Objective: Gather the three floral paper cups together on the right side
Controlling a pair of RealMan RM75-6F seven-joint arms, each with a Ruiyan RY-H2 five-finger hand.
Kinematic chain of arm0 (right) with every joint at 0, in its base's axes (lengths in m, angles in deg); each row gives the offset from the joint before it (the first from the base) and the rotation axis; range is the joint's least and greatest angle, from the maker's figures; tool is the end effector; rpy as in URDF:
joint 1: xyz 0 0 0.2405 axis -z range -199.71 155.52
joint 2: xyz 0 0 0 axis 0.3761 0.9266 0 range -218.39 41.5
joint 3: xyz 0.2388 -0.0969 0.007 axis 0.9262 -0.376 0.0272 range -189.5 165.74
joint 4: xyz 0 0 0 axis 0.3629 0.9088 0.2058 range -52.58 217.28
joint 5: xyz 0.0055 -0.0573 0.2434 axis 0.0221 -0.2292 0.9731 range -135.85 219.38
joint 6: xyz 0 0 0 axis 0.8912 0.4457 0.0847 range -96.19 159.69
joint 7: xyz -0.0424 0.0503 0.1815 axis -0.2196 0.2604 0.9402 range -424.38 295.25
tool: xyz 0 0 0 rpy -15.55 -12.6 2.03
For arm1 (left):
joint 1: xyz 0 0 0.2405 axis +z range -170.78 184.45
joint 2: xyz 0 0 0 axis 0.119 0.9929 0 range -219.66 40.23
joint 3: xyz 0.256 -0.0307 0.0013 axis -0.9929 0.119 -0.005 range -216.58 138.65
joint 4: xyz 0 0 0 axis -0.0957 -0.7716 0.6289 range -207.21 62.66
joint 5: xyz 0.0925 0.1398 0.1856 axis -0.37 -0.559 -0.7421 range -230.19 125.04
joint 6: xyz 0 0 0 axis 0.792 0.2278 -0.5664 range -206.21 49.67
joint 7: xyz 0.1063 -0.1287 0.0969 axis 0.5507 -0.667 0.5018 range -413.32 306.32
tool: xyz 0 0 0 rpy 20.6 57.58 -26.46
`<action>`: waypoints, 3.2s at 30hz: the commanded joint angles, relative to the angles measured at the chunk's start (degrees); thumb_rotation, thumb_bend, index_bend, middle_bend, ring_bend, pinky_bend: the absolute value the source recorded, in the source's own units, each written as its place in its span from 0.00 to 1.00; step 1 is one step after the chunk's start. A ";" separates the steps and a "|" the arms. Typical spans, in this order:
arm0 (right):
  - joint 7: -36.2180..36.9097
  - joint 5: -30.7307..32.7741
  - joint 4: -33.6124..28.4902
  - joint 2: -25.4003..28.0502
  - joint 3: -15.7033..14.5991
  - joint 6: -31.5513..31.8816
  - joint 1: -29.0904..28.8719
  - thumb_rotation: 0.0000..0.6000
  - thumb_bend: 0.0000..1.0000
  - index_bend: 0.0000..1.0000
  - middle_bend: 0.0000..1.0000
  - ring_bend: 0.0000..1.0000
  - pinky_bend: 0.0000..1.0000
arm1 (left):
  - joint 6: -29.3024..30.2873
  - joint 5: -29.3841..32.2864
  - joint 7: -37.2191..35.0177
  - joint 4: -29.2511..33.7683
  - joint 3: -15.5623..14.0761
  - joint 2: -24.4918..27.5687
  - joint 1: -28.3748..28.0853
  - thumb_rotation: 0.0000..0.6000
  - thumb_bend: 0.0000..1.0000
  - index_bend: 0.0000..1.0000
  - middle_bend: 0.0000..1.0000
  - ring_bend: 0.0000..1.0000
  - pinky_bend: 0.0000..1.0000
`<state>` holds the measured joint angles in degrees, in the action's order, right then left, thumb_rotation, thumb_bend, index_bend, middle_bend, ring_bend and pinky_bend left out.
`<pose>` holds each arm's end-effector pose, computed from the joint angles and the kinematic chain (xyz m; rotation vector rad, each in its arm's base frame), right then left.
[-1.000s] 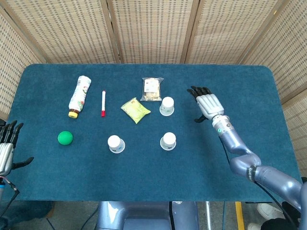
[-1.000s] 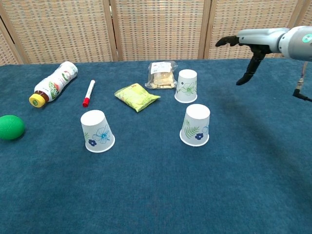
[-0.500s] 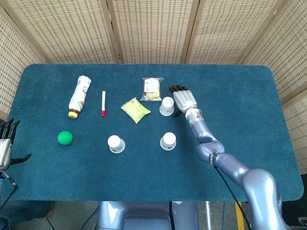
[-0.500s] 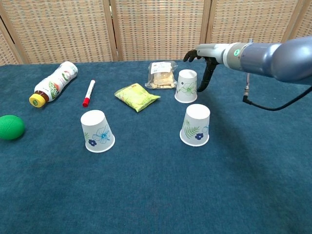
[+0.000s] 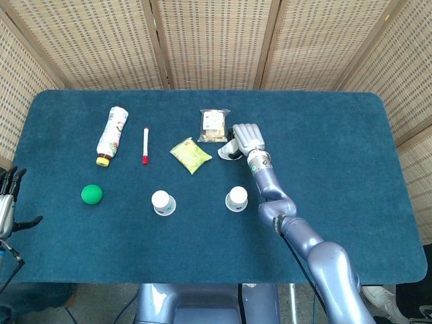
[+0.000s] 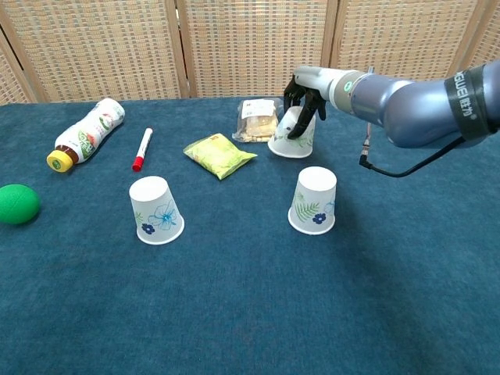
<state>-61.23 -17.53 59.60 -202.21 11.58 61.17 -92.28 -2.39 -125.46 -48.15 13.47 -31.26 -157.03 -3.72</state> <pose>-0.0810 -0.5829 -0.0950 1.6724 -1.0692 0.9295 -0.3648 0.2881 0.1245 -1.3083 -0.9025 -0.7349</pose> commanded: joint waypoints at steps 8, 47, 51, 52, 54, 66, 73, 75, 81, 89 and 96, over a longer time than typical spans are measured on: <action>-1.28 -8.20 -26.50 18.15 -4.30 10.35 7.63 1.00 0.38 0.55 0.58 0.56 0.64 | 2.23 -3.58 0.18 2.13 -1.51 0.52 0.62 1.00 0.00 0.00 0.00 0.00 0.00; -30.47 1.76 -64.07 34.53 -16.68 17.84 20.50 1.00 0.38 0.54 0.57 0.56 0.64 | 3.66 -7.61 0.07 3.74 -3.81 1.16 1.33 1.00 0.00 0.00 0.00 0.00 0.00; -32.01 3.54 -63.87 33.25 -16.51 17.93 19.74 1.00 0.38 0.53 0.56 0.56 0.64 | 3.73 -7.61 0.05 3.75 -3.83 1.20 1.38 1.00 0.00 0.00 0.00 0.00 0.00; -32.41 4.15 -64.02 33.14 -16.60 17.74 19.59 1.00 0.38 0.53 0.55 0.56 0.64 | 3.74 -7.56 -0.01 3.75 -3.81 1.22 1.40 1.00 0.00 0.00 0.00 0.00 0.00; -34.06 6.00 -64.47 33.30 -17.13 17.15 19.10 1.00 0.36 0.49 0.50 0.52 0.64 | 3.78 -7.52 -0.02 3.75 -3.81 1.26 1.43 1.00 0.00 0.00 0.00 0.00 0.00; -35.79 11.24 -75.28 39.82 -17.20 19.32 18.54 1.00 0.00 0.00 0.00 0.00 0.18 | 4.04 -8.05 -0.63 3.83 -3.97 1.45 1.52 1.00 0.00 0.00 0.00 0.00 0.00; -38.90 10.50 -85.19 49.66 -19.02 25.57 21.09 1.00 0.00 0.00 0.00 0.00 0.07 | 4.16 -8.13 -0.78 3.69 -3.93 1.43 1.53 1.00 0.00 0.00 0.00 0.00 0.00; -39.23 7.47 -85.77 51.44 -19.92 28.62 22.82 1.00 0.00 0.00 0.00 0.00 0.02 | 4.30 -8.26 -0.88 3.63 -3.95 1.40 1.57 1.00 0.00 0.00 0.00 0.00 0.00; -24.14 -10.97 -75.61 52.22 -23.05 40.19 32.87 1.00 0.00 0.00 0.00 0.00 0.00 | 4.52 -9.37 -0.98 2.93 -3.99 0.89 1.18 1.00 0.00 0.00 0.00 0.00 0.00; -3.10 -22.82 -56.49 44.95 -27.95 53.60 45.77 1.00 0.00 0.00 0.00 0.00 0.00 | 1.63 -13.49 -1.47 -0.82 -3.27 -1.83 -3.37 1.00 0.00 0.00 0.00 0.00 0.00; -5.68 -24.48 -59.14 43.38 -30.12 57.19 52.63 1.00 0.00 0.00 0.00 0.00 0.00 | -13.80 -17.15 1.25 -3.25 -1.91 -6.92 -16.59 1.00 0.00 0.00 0.00 0.00 0.00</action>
<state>-65.16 -41.44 2.14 -158.46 -17.47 117.61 -41.35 -7.93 -140.42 -48.60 11.78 -34.11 -160.58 -13.07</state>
